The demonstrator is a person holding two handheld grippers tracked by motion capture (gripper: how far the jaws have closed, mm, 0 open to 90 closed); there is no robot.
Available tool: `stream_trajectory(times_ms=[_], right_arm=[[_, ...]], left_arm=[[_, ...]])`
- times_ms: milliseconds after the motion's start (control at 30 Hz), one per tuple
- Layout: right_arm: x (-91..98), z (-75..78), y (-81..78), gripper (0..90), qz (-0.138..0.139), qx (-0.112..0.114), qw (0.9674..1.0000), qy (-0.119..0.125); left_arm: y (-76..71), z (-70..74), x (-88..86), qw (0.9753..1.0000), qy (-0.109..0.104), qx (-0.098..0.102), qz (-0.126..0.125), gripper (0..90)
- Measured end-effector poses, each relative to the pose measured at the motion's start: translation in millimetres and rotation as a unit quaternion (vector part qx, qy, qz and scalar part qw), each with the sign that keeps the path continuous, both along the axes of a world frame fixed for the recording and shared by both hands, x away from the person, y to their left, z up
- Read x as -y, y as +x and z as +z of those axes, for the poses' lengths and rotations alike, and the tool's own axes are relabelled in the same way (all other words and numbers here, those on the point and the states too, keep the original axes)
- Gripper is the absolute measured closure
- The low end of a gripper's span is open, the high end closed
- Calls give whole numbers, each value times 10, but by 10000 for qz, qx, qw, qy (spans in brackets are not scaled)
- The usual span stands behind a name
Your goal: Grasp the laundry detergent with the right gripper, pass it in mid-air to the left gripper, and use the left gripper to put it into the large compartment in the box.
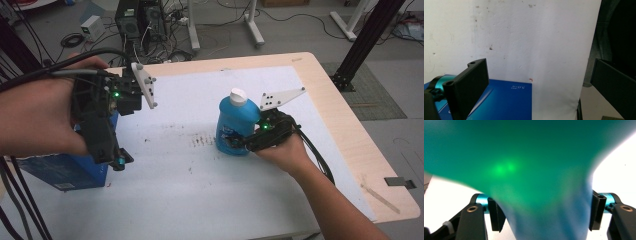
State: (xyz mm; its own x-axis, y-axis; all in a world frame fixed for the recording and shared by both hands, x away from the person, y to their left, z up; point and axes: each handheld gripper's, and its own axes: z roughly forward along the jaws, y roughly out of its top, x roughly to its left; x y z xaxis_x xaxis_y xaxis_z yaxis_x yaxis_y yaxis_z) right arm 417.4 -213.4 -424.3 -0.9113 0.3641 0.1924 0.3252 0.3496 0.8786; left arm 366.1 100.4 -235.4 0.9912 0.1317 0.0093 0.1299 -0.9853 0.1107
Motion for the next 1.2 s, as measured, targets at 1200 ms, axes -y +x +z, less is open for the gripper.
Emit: stream_trajectory(times_ms=[1200], right_arm=[[-99, 226, -193, 452, 222, 776, 9962, -325]], left_arm=[[19, 57, 5, 9999, -101, 37, 42, 17]])
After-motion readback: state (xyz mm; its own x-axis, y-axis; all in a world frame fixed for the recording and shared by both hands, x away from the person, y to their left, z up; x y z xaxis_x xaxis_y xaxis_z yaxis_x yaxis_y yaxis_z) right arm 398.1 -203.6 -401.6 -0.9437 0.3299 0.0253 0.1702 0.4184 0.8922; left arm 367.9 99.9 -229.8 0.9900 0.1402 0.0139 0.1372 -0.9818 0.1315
